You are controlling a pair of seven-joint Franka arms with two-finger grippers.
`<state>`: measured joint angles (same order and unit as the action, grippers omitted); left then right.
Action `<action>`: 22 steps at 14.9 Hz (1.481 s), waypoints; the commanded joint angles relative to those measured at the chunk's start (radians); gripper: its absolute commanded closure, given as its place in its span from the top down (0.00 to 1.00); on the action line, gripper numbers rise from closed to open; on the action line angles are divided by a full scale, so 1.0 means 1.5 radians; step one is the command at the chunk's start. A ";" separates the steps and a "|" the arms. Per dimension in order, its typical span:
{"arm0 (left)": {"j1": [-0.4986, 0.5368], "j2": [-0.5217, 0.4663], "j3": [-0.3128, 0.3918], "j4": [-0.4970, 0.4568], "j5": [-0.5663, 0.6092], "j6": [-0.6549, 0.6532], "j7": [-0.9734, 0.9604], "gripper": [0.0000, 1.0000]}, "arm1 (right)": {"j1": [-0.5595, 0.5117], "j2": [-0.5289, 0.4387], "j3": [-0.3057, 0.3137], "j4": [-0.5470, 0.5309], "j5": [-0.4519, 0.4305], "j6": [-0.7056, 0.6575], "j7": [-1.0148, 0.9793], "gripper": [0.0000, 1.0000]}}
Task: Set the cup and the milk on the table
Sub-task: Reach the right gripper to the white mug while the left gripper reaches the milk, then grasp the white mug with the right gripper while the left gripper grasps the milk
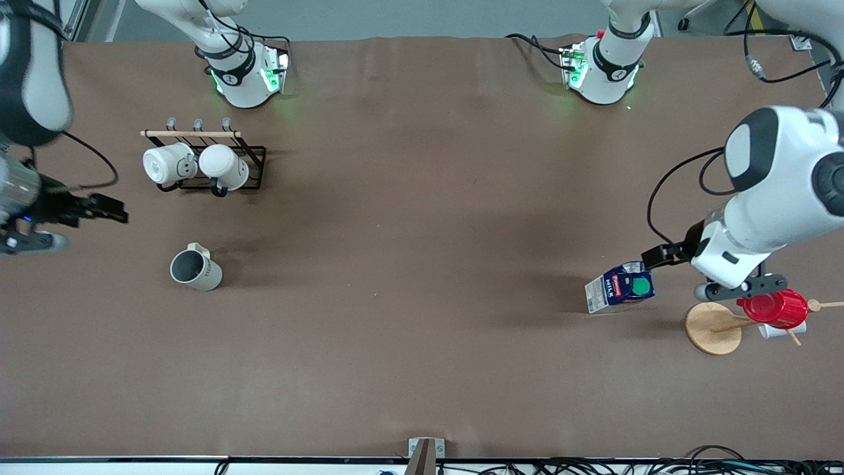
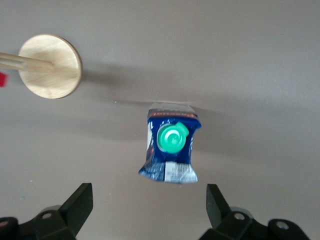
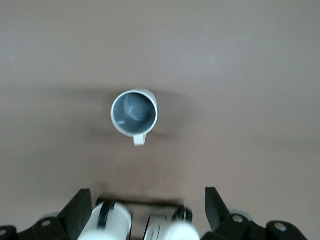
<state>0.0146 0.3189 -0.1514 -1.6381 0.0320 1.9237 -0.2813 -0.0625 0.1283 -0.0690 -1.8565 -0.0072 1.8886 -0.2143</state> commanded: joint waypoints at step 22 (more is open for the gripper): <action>-0.022 0.091 0.000 -0.003 0.014 0.064 -0.032 0.42 | 0.012 0.146 0.007 -0.189 0.014 0.425 -0.101 0.01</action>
<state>-0.0117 0.4671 -0.1515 -1.6405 0.0321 2.0212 -0.3221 -0.0407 0.3809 -0.0598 -2.1475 -0.0058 2.5869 -0.3801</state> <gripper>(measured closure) 0.502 0.656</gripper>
